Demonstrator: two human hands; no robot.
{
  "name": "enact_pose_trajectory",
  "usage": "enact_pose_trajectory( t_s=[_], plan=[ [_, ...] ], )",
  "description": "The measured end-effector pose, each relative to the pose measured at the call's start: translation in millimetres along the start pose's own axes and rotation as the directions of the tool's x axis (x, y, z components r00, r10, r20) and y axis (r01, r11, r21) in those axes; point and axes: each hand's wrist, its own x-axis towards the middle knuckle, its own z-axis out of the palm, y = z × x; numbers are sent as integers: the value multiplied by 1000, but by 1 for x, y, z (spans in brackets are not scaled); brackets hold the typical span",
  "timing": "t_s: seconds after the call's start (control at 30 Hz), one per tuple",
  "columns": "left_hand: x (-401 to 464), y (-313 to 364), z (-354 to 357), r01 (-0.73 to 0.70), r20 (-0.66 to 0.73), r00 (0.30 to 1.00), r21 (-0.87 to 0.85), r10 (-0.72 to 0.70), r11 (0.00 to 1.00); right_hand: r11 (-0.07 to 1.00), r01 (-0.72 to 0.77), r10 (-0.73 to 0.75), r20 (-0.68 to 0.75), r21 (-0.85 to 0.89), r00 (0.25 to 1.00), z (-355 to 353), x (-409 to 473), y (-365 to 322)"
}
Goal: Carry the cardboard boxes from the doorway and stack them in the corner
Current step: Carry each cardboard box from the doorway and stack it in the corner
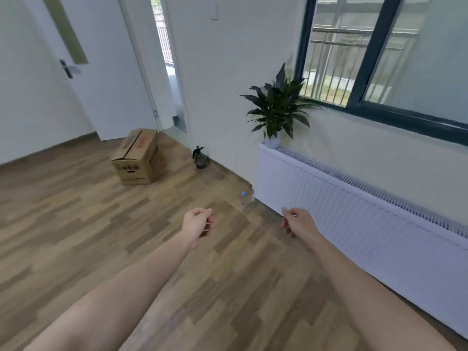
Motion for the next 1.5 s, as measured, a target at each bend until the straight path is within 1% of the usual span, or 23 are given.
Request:
enact_pose_trajectory(
  t_s=[0.17,0.23,0.33,0.37,0.47,0.5,0.6,0.63,0.7,0.77,0.87,1.03,1.2,1.23,1.33,1.5],
  plan=[
    [98,45,-81,18,-166,985,-122,-38,992,997,78,-73,132,-30,989,97,91,-103],
    [134,56,-112,20,-198,979,-163,-52,987,995,84,-76,166,-43,983,135,124,-136],
    [208,69,-168,21,-268,960,-206,-77,978,989,113,-91,216,-92,972,213,184,-191],
    [224,73,-181,17,-275,958,-212,-76,977,986,118,-90,225,-117,970,229,195,-204],
    [308,95,-245,1,-336,939,-224,-79,975,953,221,-170,240,-205,956,311,255,-260],
    [324,100,-258,-1,-343,936,-222,-77,975,942,230,-168,249,-243,954,323,266,-270],
    [407,141,-330,-5,-384,919,-237,-89,971,915,247,-170,251,-319,953,393,333,-334],
    [423,150,-344,-9,-392,916,-235,-87,972,915,239,-162,248,-326,955,402,344,-349],
    [469,178,-381,-16,-420,902,-255,-96,967,905,268,-195,239,-329,951,440,380,-399],
    [502,196,-404,-12,-433,896,-247,-99,969,901,283,-212,235,-328,949,465,403,-435],
    [555,219,-436,-4,-444,890,-231,-101,973,905,263,-186,246,-333,951,514,448,-473],
    [651,251,-478,-2,-447,891,-188,-84,982,897,255,-149,297,-361,943,600,535,-512],
    [779,287,-524,43,-446,889,-154,-108,987,898,248,-128,324,-363,937,689,635,-562],
    [819,302,-536,49,-448,886,-159,-117,986,900,247,-125,331,-358,935,713,668,-581],
    [886,335,-562,76,-458,878,-152,-138,986,902,222,-89,343,-371,935,751,728,-623],
    [1000,396,-602,81,-473,876,-50,-95,995,918,179,-54,335,-354,941,812,810,-697]
  ],
)
